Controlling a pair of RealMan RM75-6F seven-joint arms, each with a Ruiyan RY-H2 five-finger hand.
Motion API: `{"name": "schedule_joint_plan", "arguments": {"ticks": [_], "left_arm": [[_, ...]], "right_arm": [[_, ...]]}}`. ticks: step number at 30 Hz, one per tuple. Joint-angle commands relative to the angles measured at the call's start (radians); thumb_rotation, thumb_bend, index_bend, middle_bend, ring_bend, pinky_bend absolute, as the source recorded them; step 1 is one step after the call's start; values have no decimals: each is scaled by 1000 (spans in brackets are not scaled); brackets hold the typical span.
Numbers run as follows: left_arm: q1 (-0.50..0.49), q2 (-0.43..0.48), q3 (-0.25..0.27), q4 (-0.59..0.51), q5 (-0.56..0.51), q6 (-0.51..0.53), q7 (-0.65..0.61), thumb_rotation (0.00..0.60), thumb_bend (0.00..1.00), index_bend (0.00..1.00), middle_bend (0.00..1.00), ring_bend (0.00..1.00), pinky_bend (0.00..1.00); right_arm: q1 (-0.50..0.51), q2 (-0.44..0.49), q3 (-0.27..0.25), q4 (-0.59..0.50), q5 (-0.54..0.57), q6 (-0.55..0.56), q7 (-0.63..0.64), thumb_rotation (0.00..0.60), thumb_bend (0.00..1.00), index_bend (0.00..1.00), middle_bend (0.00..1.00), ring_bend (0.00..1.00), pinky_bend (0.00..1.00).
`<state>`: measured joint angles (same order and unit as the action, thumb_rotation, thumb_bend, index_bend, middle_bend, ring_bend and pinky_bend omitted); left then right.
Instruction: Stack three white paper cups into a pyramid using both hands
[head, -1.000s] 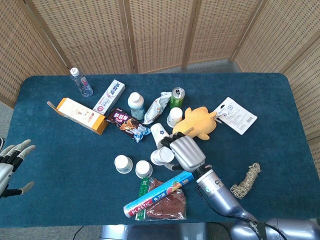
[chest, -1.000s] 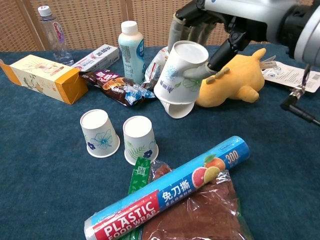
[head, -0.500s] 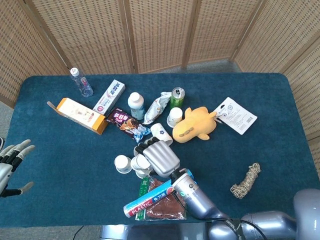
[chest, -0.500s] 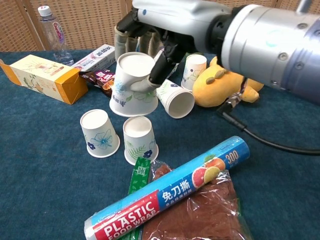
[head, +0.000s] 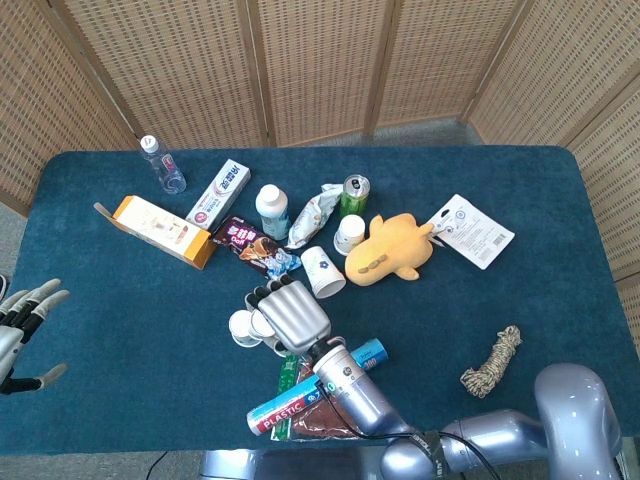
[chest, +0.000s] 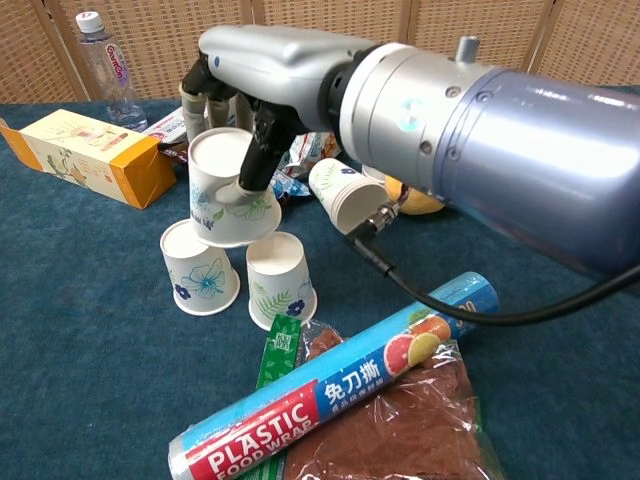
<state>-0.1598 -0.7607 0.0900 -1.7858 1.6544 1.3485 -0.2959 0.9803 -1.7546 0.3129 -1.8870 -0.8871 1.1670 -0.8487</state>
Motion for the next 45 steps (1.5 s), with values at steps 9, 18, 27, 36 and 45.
{"name": "schedule_joint_plan", "arguments": {"ticks": [9, 18, 27, 36, 45], "left_arm": [[-2, 3, 0, 9, 3, -2, -17, 600, 295, 0, 0, 0, 0], [-2, 5, 1, 10, 5, -1, -23, 600, 294, 0, 0, 0, 0], [-4, 4, -1, 14, -1, -6, -23, 600, 294, 0, 0, 0, 0], [-2, 6, -3, 17, -3, -1, -29, 600, 295, 0, 0, 0, 0], [0, 6, -2, 13, 2, 2, -24, 600, 295, 0, 0, 0, 0]], "right_arm": [[25, -45, -15, 37, 19, 24, -6, 600, 373, 435, 490, 375, 335], [37, -51, -18, 44, 36, 33, -11, 600, 366, 429, 491, 375, 335], [44, -47, -29, 46, 41, 36, -15, 600, 268, 270, 474, 367, 335], [39, -25, -24, 16, 24, 44, 7, 600, 219, 138, 452, 359, 335], [45, -13, -27, -14, 32, 41, 8, 600, 203, 123, 431, 342, 335]]}}
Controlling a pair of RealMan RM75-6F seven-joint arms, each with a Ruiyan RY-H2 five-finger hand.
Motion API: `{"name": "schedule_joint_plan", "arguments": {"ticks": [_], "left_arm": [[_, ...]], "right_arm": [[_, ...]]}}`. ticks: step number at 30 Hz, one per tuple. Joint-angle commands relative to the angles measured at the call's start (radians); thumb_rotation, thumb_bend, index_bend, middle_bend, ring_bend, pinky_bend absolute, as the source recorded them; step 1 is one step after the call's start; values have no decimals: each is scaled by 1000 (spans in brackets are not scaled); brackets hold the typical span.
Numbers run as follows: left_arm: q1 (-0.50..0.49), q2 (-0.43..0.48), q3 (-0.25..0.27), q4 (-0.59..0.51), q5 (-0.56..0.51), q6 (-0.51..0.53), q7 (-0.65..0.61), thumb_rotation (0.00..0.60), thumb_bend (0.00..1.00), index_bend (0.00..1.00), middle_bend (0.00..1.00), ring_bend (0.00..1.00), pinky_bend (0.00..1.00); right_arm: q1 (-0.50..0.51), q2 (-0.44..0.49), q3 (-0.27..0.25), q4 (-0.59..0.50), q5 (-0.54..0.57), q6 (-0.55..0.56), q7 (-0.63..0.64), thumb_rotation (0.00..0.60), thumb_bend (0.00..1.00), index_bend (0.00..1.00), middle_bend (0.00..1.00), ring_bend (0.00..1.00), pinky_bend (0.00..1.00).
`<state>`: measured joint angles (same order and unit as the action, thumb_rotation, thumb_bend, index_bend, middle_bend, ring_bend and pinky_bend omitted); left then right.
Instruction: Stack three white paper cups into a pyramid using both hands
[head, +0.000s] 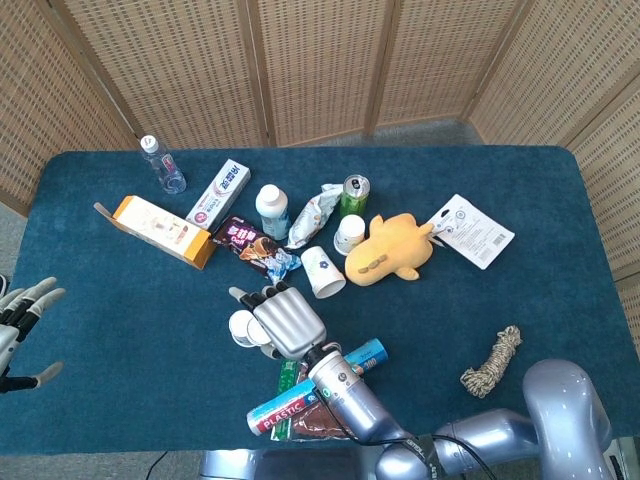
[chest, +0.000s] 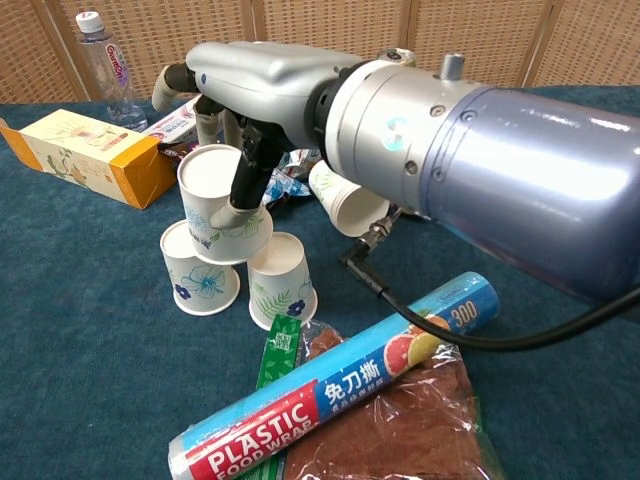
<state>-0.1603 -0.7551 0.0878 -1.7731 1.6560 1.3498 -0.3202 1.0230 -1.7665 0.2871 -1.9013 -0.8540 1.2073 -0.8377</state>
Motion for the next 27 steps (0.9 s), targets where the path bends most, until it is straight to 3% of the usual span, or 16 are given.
{"name": "schedule_joint_plan", "arguments": {"ticks": [1, 8, 16, 27], "left_arm": [[0, 0, 0, 0, 1, 0, -1, 600, 295, 0, 0, 0, 0], [0, 2, -1, 4, 0, 2, -9, 600, 295, 0, 0, 0, 0], [0, 3, -1, 7, 2, 3, -18, 600, 295, 0, 0, 0, 0], [-1, 3, -3, 10, -4, -1, -24, 600, 294, 0, 0, 0, 0]], "right_arm": [[5, -3, -1, 3, -1, 2, -7, 600, 201, 124, 431, 342, 335], [18, -13, 3, 9, 18, 7, -18, 600, 189, 122, 420, 336, 334], [18, -6, -3, 12, 30, 2, -6, 600, 173, 110, 283, 252, 335], [1, 53, 5, -57, -24, 19, 28, 600, 152, 94, 199, 186, 324]]}}
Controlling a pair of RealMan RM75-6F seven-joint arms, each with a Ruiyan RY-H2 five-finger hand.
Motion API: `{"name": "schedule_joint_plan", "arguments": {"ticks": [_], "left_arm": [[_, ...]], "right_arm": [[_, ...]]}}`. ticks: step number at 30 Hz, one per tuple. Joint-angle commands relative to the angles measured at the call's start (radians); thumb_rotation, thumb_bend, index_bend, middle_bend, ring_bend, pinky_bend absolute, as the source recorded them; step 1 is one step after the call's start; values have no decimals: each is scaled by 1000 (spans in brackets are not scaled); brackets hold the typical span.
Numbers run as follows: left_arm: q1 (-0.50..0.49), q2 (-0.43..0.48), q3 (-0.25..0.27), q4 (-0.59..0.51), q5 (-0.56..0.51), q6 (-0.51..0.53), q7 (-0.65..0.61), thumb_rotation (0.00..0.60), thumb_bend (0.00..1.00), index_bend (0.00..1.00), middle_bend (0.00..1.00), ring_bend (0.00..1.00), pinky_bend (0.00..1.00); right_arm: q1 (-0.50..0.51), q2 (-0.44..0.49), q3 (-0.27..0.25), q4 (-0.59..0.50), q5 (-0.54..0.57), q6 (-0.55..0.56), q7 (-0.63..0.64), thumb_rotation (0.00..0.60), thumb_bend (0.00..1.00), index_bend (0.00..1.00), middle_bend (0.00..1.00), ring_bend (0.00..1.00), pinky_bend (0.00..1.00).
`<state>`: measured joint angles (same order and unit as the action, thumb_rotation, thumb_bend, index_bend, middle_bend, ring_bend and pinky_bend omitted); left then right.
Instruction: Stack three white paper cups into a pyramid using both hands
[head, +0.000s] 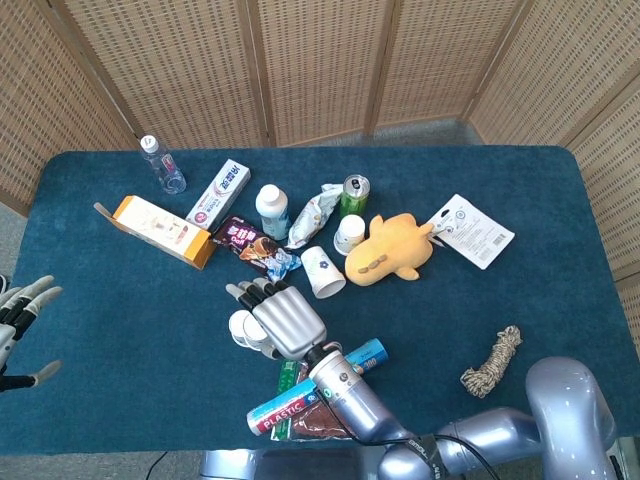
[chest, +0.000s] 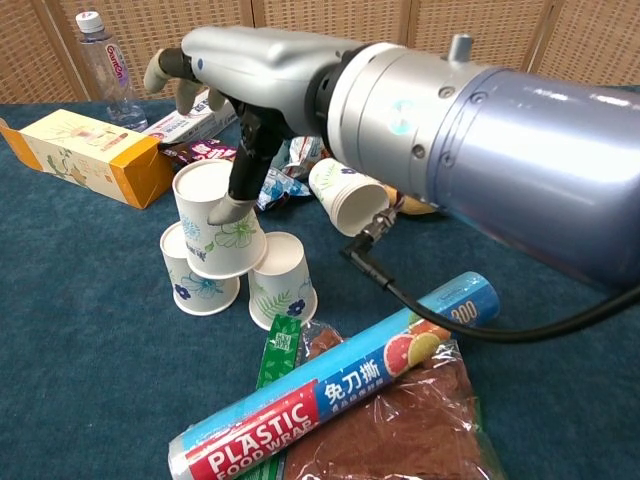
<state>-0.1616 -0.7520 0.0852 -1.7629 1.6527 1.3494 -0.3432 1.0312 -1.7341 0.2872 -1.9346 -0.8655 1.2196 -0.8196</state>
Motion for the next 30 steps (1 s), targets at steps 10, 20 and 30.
{"name": "schedule_joint_plan", "arguments": {"ticks": [10, 20, 30], "left_arm": [[3, -1, 3, -6, 6, 3, 9, 600, 295, 0, 0, 0, 0], [4, -6, 3, -14, 3, -2, 31, 600, 295, 1, 0, 0, 0], [11, -5, 7, -15, 14, 13, 35, 600, 294, 0, 0, 0, 0]], "right_arm": [[-77, 162, -11, -104, -114, 19, 106, 600, 165, 98, 201, 186, 324], [-170, 287, -26, 11, -279, -1, 365, 600, 155, 147, 236, 214, 327], [-286, 390, -63, 215, -432, 30, 675, 600, 119, 149, 224, 210, 327]]}}
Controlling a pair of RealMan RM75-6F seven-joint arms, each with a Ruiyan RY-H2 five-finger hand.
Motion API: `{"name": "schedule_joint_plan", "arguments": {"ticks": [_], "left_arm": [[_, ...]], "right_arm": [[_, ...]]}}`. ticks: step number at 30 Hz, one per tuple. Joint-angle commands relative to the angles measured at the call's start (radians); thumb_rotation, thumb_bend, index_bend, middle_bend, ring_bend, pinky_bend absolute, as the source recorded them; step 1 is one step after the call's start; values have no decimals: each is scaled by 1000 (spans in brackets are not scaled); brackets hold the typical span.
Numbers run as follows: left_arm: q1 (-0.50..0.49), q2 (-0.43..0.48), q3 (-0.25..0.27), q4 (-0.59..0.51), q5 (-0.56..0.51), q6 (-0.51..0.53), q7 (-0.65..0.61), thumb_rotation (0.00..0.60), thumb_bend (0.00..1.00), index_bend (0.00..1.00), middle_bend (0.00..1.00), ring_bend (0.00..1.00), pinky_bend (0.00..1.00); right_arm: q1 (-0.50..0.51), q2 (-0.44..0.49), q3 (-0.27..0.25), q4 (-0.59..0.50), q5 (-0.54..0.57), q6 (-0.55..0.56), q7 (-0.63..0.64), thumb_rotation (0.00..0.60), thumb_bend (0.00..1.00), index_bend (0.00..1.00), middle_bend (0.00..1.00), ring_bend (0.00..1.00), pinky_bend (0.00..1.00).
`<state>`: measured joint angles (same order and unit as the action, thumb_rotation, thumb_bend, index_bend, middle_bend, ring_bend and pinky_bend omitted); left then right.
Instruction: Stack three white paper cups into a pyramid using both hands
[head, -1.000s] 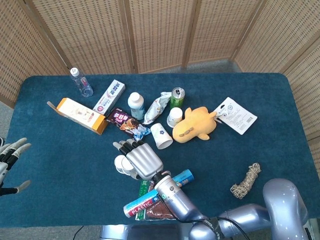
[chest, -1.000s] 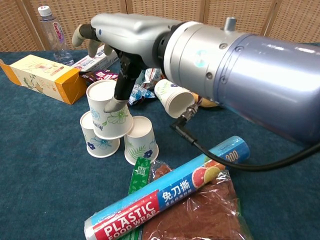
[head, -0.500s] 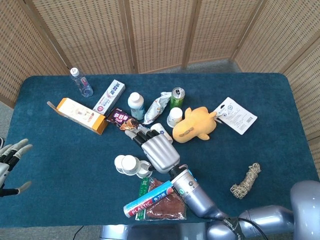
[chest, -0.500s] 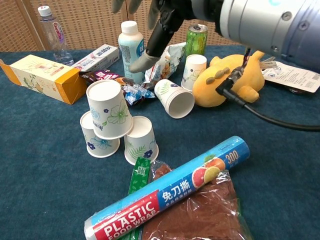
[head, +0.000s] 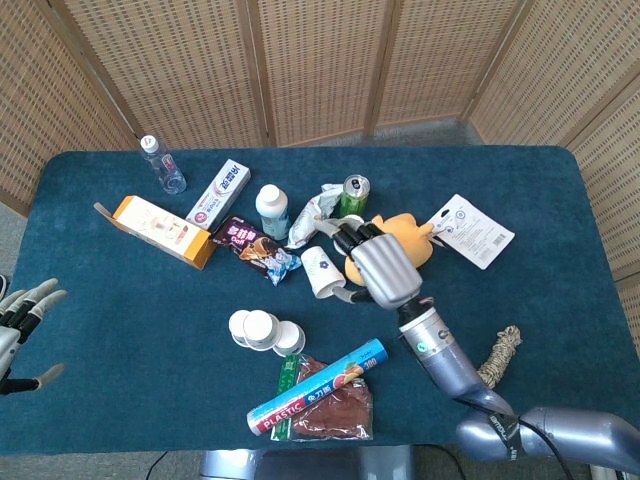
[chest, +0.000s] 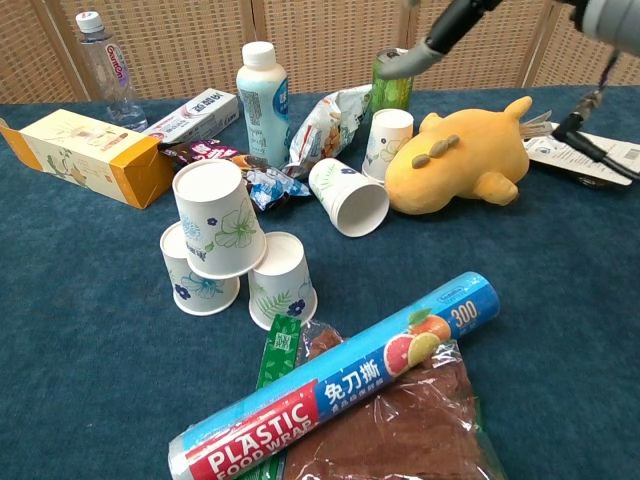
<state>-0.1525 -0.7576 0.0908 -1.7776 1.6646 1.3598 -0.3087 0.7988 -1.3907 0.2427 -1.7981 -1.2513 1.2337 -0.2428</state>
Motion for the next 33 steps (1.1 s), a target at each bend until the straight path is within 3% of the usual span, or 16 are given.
{"name": "schedule_joint_plan", "arguments": {"ticks": [1, 6, 9, 19, 25, 33], "left_arm": [[3, 1, 2, 0, 5, 4, 1, 600, 294, 0, 0, 0, 0], [4, 0, 4, -3, 10, 5, 9, 600, 295, 0, 0, 0, 0], [6, -2, 5, -7, 15, 9, 21, 600, 295, 1, 0, 0, 0], [22, -16, 7, -17, 28, 38, 74, 600, 294, 3, 0, 0, 0], [36, -26, 13, -31, 41, 52, 127, 600, 295, 4, 0, 0, 0], [79, -68, 13, -12, 70, 134, 181, 600, 295, 1, 0, 0, 0]], "right_arm": [[-72, 60, -24, 104, -48, 20, 131, 600, 118, 144, 211, 199, 326], [-143, 110, -42, 207, -35, 23, 259, 581, 98, 112, 83, 79, 213], [-182, 133, -46, 269, -29, 24, 346, 537, 96, 108, 75, 68, 179], [-314, 207, -79, 411, -85, 89, 551, 503, 85, 94, 69, 53, 134], [-390, 252, -90, 399, -112, 158, 598, 498, 84, 96, 67, 53, 133], [-496, 336, -129, 232, -158, 245, 561, 543, 79, 75, 39, 30, 126]]}}
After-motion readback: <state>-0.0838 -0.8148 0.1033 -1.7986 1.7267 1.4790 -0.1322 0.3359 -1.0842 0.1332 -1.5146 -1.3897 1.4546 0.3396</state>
